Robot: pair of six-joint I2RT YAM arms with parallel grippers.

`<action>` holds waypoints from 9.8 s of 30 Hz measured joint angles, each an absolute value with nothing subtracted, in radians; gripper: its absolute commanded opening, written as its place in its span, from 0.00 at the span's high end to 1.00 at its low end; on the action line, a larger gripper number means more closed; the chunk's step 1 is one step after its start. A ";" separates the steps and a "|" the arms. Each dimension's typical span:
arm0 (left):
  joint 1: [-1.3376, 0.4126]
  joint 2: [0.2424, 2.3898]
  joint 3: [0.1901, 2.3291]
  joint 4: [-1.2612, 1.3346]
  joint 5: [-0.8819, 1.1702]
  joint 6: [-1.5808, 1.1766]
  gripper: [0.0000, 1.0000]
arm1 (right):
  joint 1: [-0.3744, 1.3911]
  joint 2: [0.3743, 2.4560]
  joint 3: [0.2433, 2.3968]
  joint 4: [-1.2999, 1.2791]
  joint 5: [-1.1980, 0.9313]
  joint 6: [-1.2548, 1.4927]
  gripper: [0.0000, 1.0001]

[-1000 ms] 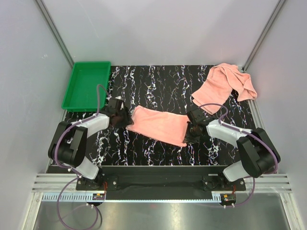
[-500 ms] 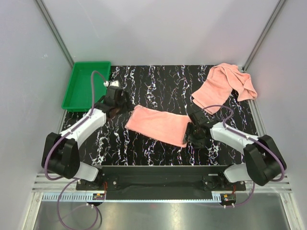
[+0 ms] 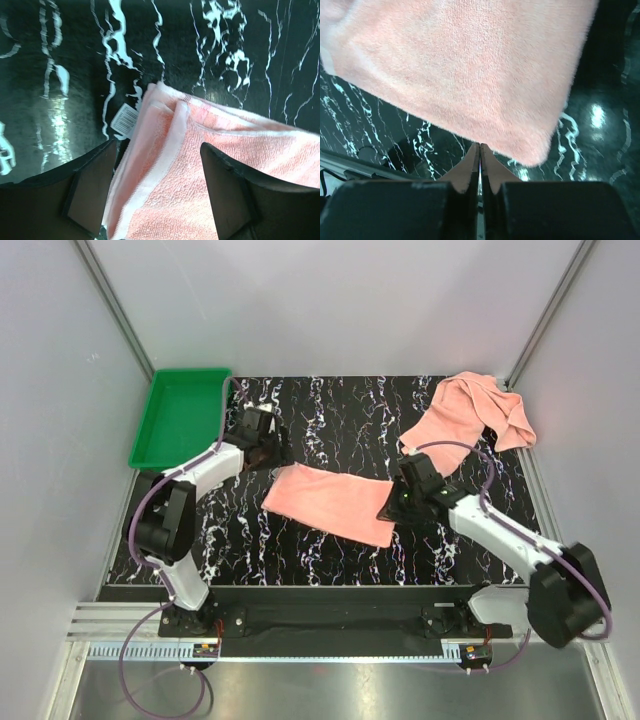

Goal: Roll the towels
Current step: Fold the towel, then roll the towel

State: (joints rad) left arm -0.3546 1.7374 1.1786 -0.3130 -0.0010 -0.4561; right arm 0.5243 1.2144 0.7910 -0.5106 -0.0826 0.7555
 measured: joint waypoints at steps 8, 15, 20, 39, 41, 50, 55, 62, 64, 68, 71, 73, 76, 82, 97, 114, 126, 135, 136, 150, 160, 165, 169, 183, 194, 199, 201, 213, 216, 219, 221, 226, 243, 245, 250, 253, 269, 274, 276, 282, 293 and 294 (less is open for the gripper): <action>-0.360 1.779 1.179 -0.308 0.094 -0.438 0.36 | 0.526 1.502 0.713 -0.320 -0.179 0.786 0.97; -0.375 1.800 1.178 -0.276 0.140 -0.424 0.72 | 0.526 1.505 0.682 -0.249 -0.214 0.809 0.97; -0.380 1.815 1.169 -0.256 0.163 -0.415 1.00 | 0.526 1.510 0.675 -0.227 -0.228 0.813 0.97; -0.385 1.584 0.973 -0.027 0.082 -0.374 0.93 | 0.526 1.586 0.673 -0.086 -0.309 0.849 0.98; -0.374 1.607 0.975 -0.025 0.065 -0.366 0.74 | 0.526 1.590 0.673 -0.077 -0.313 0.850 0.98; -0.304 1.750 0.991 -0.049 -0.007 -0.378 0.05 | 0.526 1.593 0.668 -0.062 -0.320 0.852 0.96; -0.332 1.659 0.970 -0.081 -0.087 -0.407 0.05 | 0.526 1.589 0.667 -0.064 -0.317 0.854 0.94; -0.479 1.405 0.915 -0.120 -0.221 -0.441 0.18 | 0.529 1.523 0.669 -0.179 -0.246 0.841 0.90; -0.505 1.351 0.872 -0.101 -0.220 -0.448 0.24 | 0.529 1.485 0.669 -0.239 -0.214 0.831 0.92; -0.511 1.373 0.788 -0.037 -0.151 -0.458 0.31 | 0.529 1.426 0.680 -0.318 -0.176 0.813 0.93; -0.525 1.454 0.749 0.014 -0.066 -0.471 0.30 | 0.529 1.428 0.727 -0.344 -0.174 0.805 0.97; -0.540 1.514 0.732 0.048 -0.007 -0.482 0.31 | 0.529 1.439 0.763 -0.337 -0.177 0.804 0.99; -0.553 1.572 0.724 0.081 0.049 -0.496 0.31 | 0.529 1.473 0.798 -0.294 -0.183 0.804 1.00; -0.551 1.599 0.724 0.138 0.075 -0.516 0.31 | 0.483 1.597 0.813 -0.193 -0.223 0.809 1.00; -0.544 1.559 0.699 0.098 -0.034 -0.570 0.27 | 0.258 1.688 0.805 -0.125 -0.325 0.810 0.82; -0.710 1.353 0.884 -0.237 -0.333 -0.537 0.02 | 0.256 1.260 1.000 -0.514 -0.204 0.671 0.00; -1.202 1.725 1.308 -0.308 -0.529 -0.471 0.08 | 0.254 0.920 1.094 -0.809 0.218 0.704 0.00; -1.330 2.102 1.607 -0.408 -0.535 -0.476 0.09 | 0.254 0.809 1.094 -0.919 0.257 0.735 0.00; -1.331 2.113 1.617 -0.414 -0.534 -0.478 0.08 | 0.254 0.799 1.094 -0.928 0.262 0.738 0.01; -1.332 2.259 1.744 -0.439 -0.569 -0.489 0.29 | 0.253 0.746 1.075 -0.974 0.279 0.752 0.00; -1.332 2.372 1.876 -0.488 -0.634 -0.520 0.69 | 0.248 0.731 1.065 -0.988 0.294 0.753 0.00; -1.332 2.369 1.854 -0.477 -0.668 -0.532 0.95 | 0.249 0.735 1.060 -0.986 0.294 0.753 0.01; -1.333 2.318 1.763 -0.429 -0.676 -0.546 1.00 | 0.249 0.752 1.060 -0.985 0.295 0.752 0.00; -1.235 1.797 1.166 -0.231 -0.485 -0.656 1.00 | 0.249 0.879 1.028 -0.822 0.171 0.765 0.13; -1.033 1.712 0.900 -0.021 -0.176 -0.878 1.00 | 0.249 0.914 0.777 -0.583 -0.112 0.826 0.76; -0.964 1.649 0.819 0.032 -0.085 -0.990 1.00 | 0.249 0.919 0.728 -0.467 -0.201 0.847 0.82; -0.949 1.621 0.795 0.041 -0.068 -1.023 1.00 | 0.251 0.927 0.698 -0.433 -0.228 0.854 0.80; -0.876 1.406 0.579 0.210 0.036 -1.250 1.00 | 0.364 1.045 0.656 -0.307 -0.284 0.860 0.74; -0.844 1.387 0.509 0.255 0.057 -1.316 1.00 | 0.409 1.103 0.656 -0.272 -0.291 0.860 0.74; -0.815 1.387 0.456 0.292 0.080 -1.372 1.00 | 0.447 1.148 0.656 -0.233 -0.296 0.861 0.74; -0.799 1.391 0.427 0.328 0.099 -1.408 1.00 | 0.471 1.181 0.656 -0.200 -0.302 0.862 0.74; -0.776 1.403 0.377 0.400 0.130 -1.468 1.00 | 0.496 1.264 0.659 -0.118 -0.321 0.862 0.74; -0.736 1.323 0.358 0.298 0.123 -1.463 1.00 | 0.498 1.652 0.771 0.059 -0.350 0.823 0.78; -0.735 1.311 0.348 0.282 0.120 -1.462 1.00 | 0.498 1.686 0.785 0.072 -0.357 0.819 0.78; -0.731 1.267 0.331 0.244 0.100 -1.437 0.57 | 0.499 1.748 0.808 0.126 -0.392 0.818 0.78; -0.731 1.221 0.327 0.186 0.076 -1.390 0.37 | 0.499 1.765 0.810 0.155 -0.406 0.818 0.78; -1.066 1.087 0.692 -0.294 -0.477 -0.810 0.29 | 0.499 1.794 0.821 0.197 -0.438 0.799 0.79; -1.242 1.343 0.873 -0.281 -0.617 -0.605 0.20 | 0.499 1.800 0.834 0.189 -0.440 0.785 0.79; -1.281 1.435 0.892 -0.262 -0.654 -0.552 0.19 | 0.499 1.800 0.836 0.186 -0.440 0.781 0.79; -1.293 1.576 0.884 -0.263 -0.735 -0.496 0.11 | 0.499 1.801 0.838 0.182 -0.440 0.770 0.79; -1.288 1.660 0.851 -0.263 -0.863 -0.512 0.09 | 0.499 1.818 0.844 0.194 -0.461 0.770 0.79; -1.288 1.660 0.846 -0.269 -0.863 -0.525 0.10 | 0.499 1.818 0.844 0.194 -0.462 0.770 0.79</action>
State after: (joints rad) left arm -1.2881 1.6600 0.8463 -0.2687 -0.8635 -0.5255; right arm 0.4992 1.8179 0.8444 0.1940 -0.4622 0.7696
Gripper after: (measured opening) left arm 0.918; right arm 0.208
